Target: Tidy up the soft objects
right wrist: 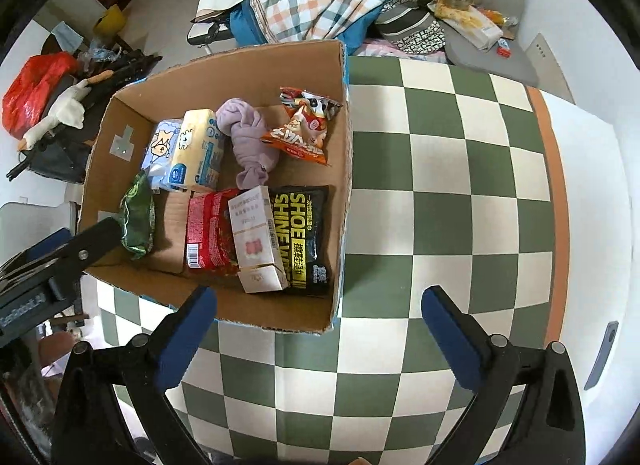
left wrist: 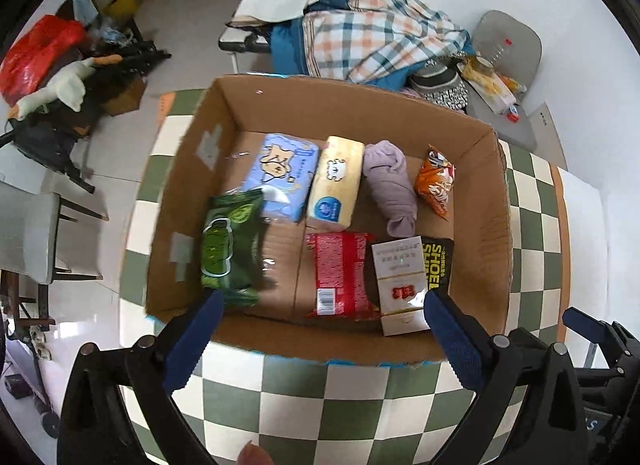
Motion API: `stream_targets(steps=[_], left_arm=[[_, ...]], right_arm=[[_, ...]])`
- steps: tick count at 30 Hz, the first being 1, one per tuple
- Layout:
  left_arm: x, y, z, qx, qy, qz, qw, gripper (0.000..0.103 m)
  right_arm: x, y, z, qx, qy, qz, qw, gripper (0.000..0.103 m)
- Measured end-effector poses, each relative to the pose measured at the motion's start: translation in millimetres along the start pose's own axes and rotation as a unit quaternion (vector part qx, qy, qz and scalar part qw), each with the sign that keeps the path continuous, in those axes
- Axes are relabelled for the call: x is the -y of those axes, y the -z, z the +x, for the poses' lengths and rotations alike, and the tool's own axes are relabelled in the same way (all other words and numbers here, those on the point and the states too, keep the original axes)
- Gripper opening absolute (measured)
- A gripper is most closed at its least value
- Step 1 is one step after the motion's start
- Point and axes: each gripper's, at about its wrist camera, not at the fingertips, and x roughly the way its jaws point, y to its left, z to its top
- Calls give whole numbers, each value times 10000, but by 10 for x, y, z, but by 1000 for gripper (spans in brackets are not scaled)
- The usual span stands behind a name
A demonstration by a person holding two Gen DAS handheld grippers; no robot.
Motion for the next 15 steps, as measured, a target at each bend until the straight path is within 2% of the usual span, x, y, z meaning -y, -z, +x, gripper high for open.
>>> stream_targets(steps=[3, 10, 15], left_arm=[[-10, 67, -91, 101, -8, -24, 9999, 103], [20, 198, -289, 400, -324, 137, 9986, 103], [4, 254, -402, 424, -262, 83, 9987, 103]], right_arm=[[-25, 72, -37, 139, 75, 37, 9999, 103], [-44, 188, -148, 393, 175, 156, 9990, 103], [-53, 243, -195, 422, 167, 169, 9988, 103]])
